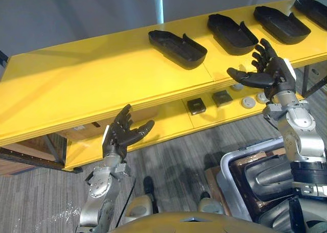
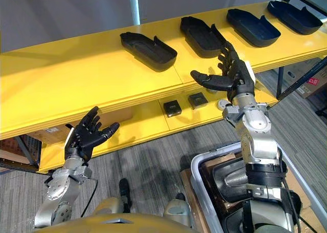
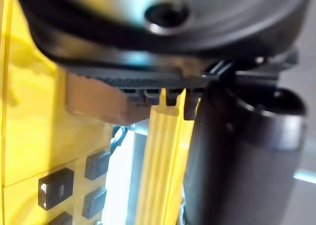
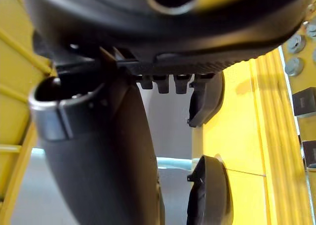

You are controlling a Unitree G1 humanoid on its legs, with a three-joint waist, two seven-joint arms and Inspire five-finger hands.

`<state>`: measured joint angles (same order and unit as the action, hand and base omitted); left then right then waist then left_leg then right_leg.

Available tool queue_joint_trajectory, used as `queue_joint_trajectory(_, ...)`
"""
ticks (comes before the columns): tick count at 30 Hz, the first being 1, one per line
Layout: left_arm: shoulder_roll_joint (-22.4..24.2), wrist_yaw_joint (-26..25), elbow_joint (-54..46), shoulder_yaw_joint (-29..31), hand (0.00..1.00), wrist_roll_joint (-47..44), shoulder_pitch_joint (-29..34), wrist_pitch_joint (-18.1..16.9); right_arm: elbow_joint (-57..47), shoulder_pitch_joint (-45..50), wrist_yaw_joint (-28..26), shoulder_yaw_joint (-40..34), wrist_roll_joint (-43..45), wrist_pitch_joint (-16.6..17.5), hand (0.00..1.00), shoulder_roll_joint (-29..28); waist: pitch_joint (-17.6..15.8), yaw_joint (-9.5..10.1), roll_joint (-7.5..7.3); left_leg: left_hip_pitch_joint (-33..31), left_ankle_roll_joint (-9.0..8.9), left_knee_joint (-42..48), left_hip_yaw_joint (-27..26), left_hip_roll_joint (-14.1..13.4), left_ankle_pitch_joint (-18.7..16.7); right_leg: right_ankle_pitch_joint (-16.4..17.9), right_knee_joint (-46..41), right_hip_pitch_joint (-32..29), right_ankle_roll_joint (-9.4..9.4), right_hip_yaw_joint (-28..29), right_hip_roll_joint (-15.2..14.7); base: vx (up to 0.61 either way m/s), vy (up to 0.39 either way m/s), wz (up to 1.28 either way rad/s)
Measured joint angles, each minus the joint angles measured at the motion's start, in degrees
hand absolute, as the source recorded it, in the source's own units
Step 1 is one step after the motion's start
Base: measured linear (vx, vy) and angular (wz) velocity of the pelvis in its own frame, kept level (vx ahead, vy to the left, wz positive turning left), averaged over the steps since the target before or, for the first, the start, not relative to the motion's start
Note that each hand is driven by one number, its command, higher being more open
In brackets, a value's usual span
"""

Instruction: Walk over and take three plastic housings, then place them on the shelf

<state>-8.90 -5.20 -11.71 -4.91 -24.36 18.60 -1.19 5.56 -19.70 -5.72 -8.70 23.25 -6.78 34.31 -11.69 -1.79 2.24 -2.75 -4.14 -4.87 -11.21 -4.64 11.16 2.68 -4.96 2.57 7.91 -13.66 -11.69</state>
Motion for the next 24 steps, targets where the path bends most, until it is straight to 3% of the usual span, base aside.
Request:
queue_joint_trajectory(2,0.00,0.00,0.00,-0.09,1.00,0.00,-0.20,-0.12,2.66,-3.82,-0.72,1.00,1.08,0.87,1.00,0.83,-0.23,0.03,0.26,-0.28,0.26,0.01,0.12,0.11,0.19,-0.23,-0.27,-0.28,0.34,-0.04,-0.09,-0.02,0.004,0.06)
queue_joint_trajectory(5,-0.02,-0.08,0.00,-1.07,1.00,-0.52,-2.79,-2.60,10.82,-16.70,-2.38,3.45,4.69,5.31,1.00,6.99,-3.74,0.30,2.54,-2.25,0.20,0.02,1.37,0.19,1.03,-0.03,-2.47,-2.54,0.09,-0.76,-0.23,-0.09,0.003,0.18)
queue_joint_trajectory(9,-0.02,-0.74,-0.02,-0.93,1.00,-0.62,-3.81,-4.17,14.15,-21.22,-2.68,4.46,5.27,8.25,1.00,9.87,-7.20,0.16,3.87,-3.28,0.06,0.03,2.32,0.19,1.59,0.88,-4.39,-3.93,-0.47,-1.44,-0.45,-0.05,-0.015,0.10)
queue_joint_trajectory(12,-0.08,-1.92,0.23,-1.16,1.00,-0.84,-5.04,-4.18,17.94,-25.28,-2.75,6.07,5.27,8.47,1.00,12.95,-9.35,0.26,4.67,-5.53,-0.23,0.01,3.06,0.18,2.03,1.29,-6.30,-6.81,-0.64,-1.57,-0.63,-0.05,-0.022,0.07)
queue_joint_trajectory(17,-0.33,-3.04,3.74,-2.48,1.00,-2.33,-6.06,-4.21,23.55,-29.35,-3.14,7.87,5.57,8.85,1.00,13.15,-11.81,0.73,5.20,-6.00,0.34,0.06,3.29,0.18,2.61,1.88,-8.37,-7.99,-0.43,-1.52,-0.78,0.02,-0.049,0.02)
queue_joint_trajectory(24,-0.70,-3.43,8.31,-3.58,1.00,-3.13,-6.81,-5.02,28.55,-35.88,-8.43,10.75,9.65,11.37,1.00,14.62,-13.75,2.00,6.20,-6.59,0.56,0.08,4.30,0.33,3.13,4.61,-12.77,-9.64,-0.72,-1.81,-1.35,0.03,-0.063,0.07)
